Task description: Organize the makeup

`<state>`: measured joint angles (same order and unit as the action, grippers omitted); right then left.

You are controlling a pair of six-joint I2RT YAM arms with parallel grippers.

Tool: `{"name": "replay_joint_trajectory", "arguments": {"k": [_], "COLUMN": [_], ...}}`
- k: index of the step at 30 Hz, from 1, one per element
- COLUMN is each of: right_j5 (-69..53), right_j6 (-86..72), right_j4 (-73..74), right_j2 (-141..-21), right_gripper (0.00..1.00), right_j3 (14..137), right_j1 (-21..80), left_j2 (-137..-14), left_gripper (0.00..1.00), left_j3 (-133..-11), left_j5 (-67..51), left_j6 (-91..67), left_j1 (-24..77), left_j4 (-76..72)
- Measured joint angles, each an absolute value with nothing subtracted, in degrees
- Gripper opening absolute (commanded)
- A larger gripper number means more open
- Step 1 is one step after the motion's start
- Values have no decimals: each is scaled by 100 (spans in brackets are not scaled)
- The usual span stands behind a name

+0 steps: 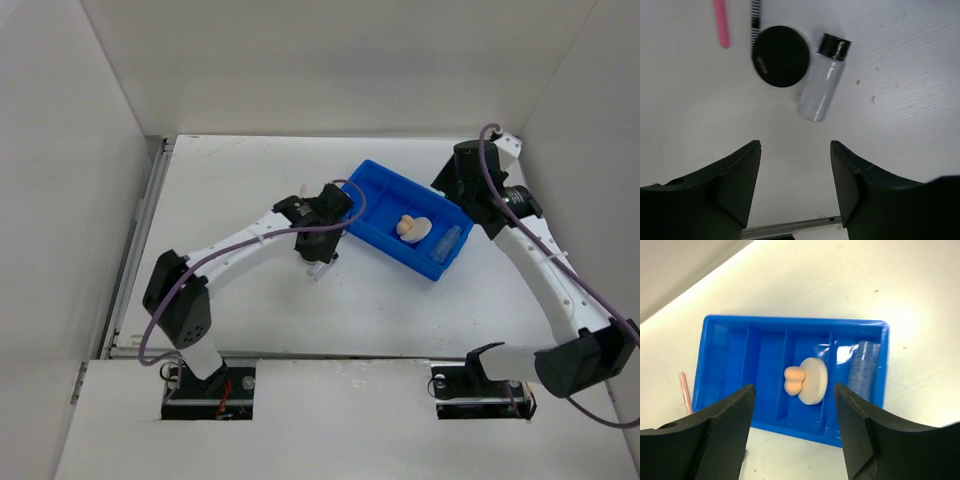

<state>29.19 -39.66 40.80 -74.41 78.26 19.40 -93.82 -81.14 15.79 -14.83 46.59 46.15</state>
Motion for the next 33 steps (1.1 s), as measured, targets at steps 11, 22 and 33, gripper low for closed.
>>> {"name": "replay_joint_trajectory", "arguments": {"k": [11, 22, 33], "right_j5": [3044, 3041, 3041], "right_j6": [-3938, -3913, -3881], "right_j4": [4456, 4460, 4462], "right_j2": [-7192, -7192, -7192], "right_gripper": [70, 70, 70], "right_j3": [7679, 7592, 7592], "right_j1": [1767, 1767, 1767], "left_j2": [-10549, -11236, -11651], "left_gripper": [66, 55, 48], "left_j3": [-8329, -8597, -8613], "left_j5": [1398, 1551, 1719], "left_j6": [-1837, -2049, -2123], "left_j1": [4976, 4976, 4978], "left_j4": [4324, 4180, 4128]}}
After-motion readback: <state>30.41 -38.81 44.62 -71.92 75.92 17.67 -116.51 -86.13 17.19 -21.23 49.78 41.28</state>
